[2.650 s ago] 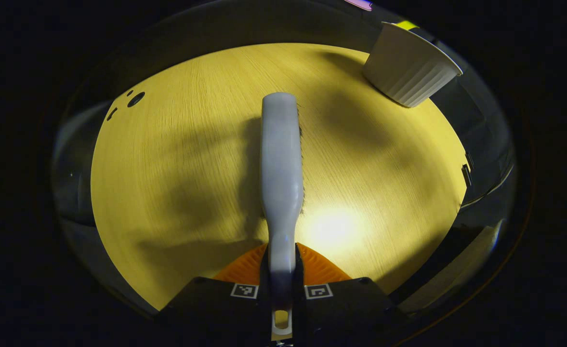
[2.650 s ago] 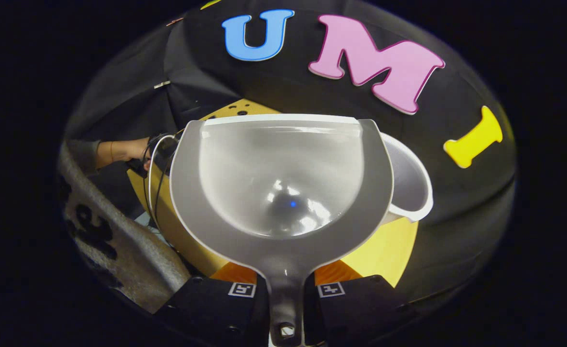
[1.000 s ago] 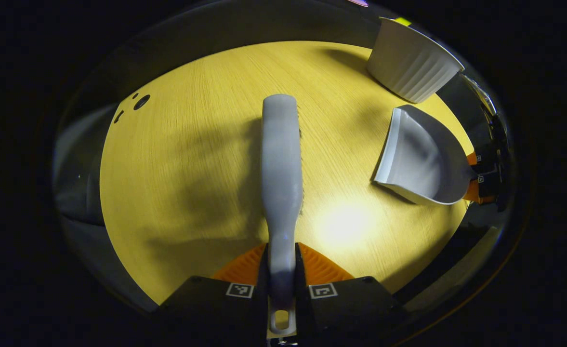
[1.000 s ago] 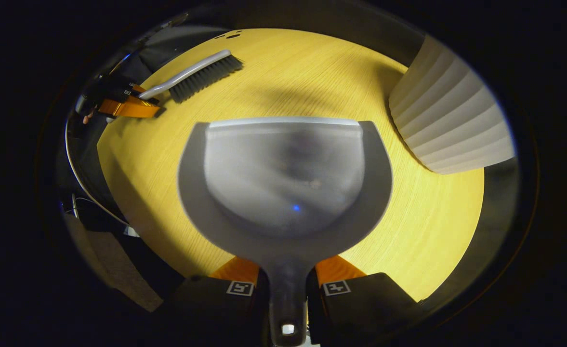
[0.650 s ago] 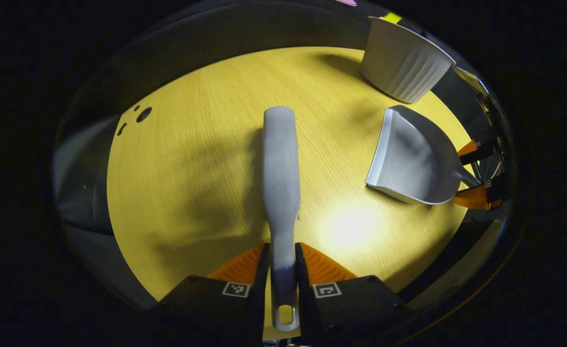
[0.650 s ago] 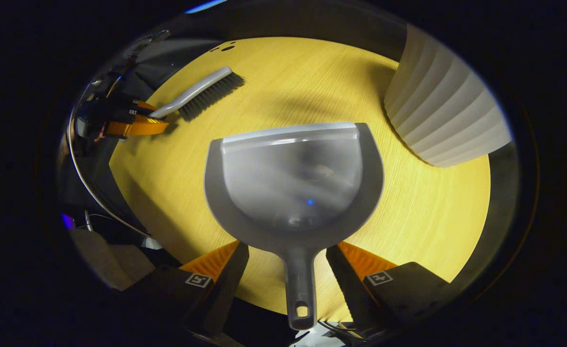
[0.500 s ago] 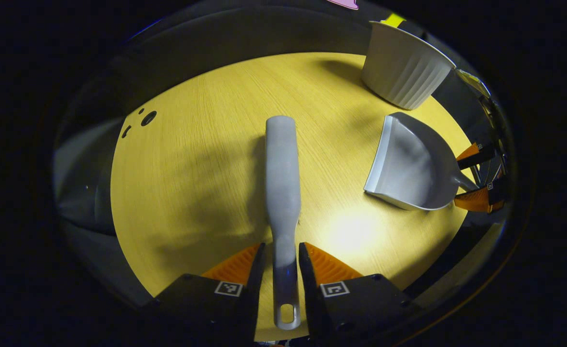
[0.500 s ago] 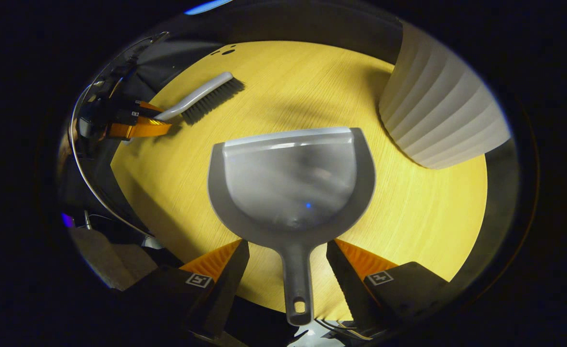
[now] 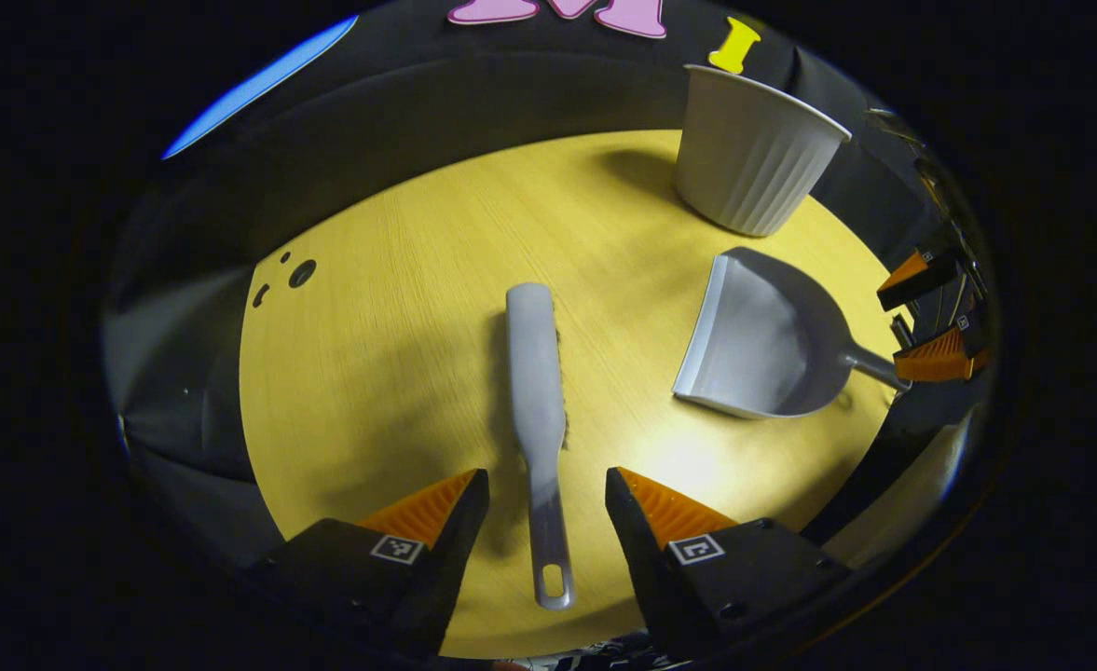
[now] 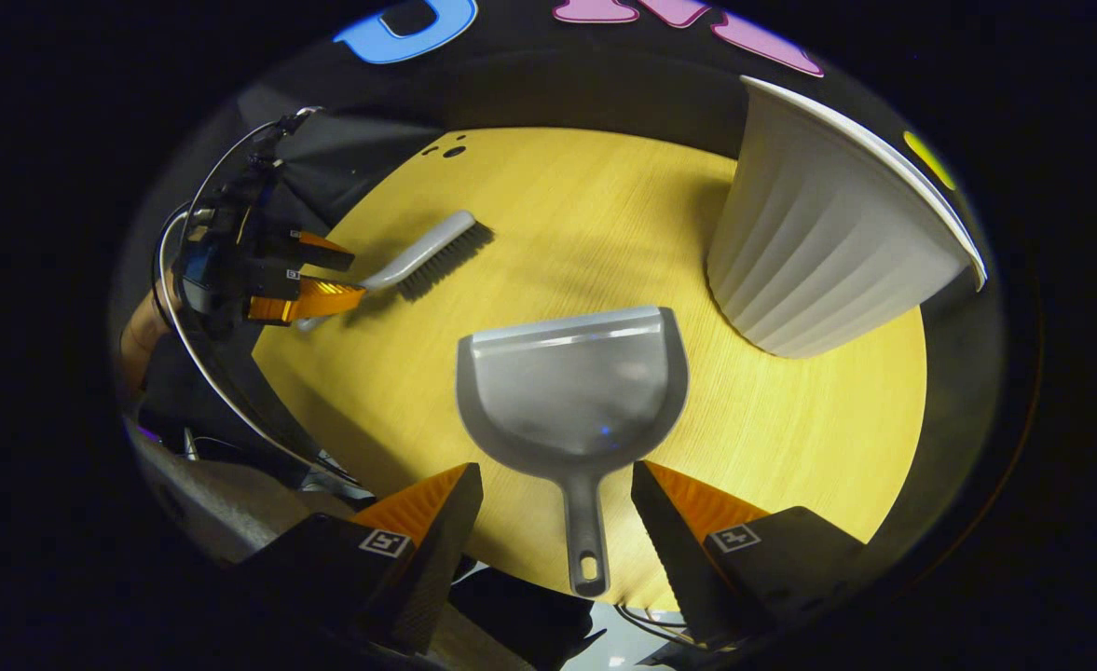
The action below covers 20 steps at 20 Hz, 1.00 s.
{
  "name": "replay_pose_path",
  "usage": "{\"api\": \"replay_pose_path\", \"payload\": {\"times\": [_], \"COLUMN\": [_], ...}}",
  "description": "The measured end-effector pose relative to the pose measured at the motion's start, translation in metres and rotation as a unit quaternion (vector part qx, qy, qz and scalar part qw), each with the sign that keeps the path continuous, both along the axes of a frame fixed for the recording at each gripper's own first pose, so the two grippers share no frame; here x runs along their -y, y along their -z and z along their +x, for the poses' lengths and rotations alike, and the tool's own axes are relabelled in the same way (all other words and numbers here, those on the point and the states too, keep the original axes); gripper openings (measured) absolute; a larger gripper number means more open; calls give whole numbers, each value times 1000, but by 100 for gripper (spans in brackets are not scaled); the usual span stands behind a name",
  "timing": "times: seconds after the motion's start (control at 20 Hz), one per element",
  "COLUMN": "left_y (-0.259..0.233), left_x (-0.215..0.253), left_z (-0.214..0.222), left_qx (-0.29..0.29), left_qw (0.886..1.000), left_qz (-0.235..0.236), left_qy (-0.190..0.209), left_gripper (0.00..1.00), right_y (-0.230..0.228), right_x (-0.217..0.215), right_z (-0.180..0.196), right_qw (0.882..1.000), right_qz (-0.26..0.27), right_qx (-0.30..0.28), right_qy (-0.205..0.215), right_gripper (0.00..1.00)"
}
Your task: Pick up the small broom and dustpan from the desktop, sweep the trash into the dustpan with the broom, and then empty the trash into the garbage bin.
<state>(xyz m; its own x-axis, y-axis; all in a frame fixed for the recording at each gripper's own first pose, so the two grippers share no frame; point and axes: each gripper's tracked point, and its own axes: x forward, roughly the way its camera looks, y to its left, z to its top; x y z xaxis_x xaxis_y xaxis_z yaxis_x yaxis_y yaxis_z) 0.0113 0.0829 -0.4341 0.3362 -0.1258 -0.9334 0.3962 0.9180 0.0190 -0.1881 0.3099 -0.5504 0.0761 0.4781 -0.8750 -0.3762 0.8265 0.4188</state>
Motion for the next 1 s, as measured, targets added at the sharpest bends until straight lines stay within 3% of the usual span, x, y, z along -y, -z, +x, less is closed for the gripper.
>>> {"api": "replay_pose_path", "payload": {"times": [0.35,0.7,0.85,1.0], "left_y": [-30,-39,-47,-57], "left_x": [2,7,9,14], "left_z": [8,10,13,17], "left_qx": [30,32,44,65], "left_qw": [999,999,999,998], "left_qz": [5,-9,-9,-20], "left_qy": [17,12,11,0], "left_gripper": [82,82,82,82], "right_y": [-32,-37,-43,-54], "right_x": [6,8,4,3], "right_z": [8,2,3,22], "right_qw": [1000,1000,1000,999], "right_qz": [10,-5,7,19], "right_qx": [-2,-8,-11,30], "right_qy": [9,-20,-9,14], "right_gripper": [99,100,100,99]}}
